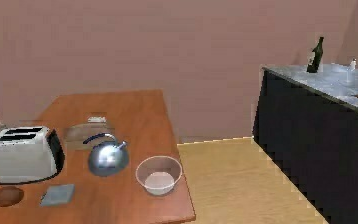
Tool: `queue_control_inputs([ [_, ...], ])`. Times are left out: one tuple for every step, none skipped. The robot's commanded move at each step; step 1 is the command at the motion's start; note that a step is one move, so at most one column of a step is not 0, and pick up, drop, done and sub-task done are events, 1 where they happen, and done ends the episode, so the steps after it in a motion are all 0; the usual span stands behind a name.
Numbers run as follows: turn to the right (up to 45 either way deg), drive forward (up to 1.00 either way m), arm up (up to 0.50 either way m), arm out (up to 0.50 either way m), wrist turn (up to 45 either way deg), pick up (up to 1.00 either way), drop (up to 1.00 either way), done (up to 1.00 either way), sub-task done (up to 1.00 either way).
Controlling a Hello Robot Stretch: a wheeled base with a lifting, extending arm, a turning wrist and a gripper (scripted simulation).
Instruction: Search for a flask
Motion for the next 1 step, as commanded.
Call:
queue_control_inputs([
  [-33.0,0.0,0.0,0.0,0.0,0.0,0.0,0.0,0.0],
])
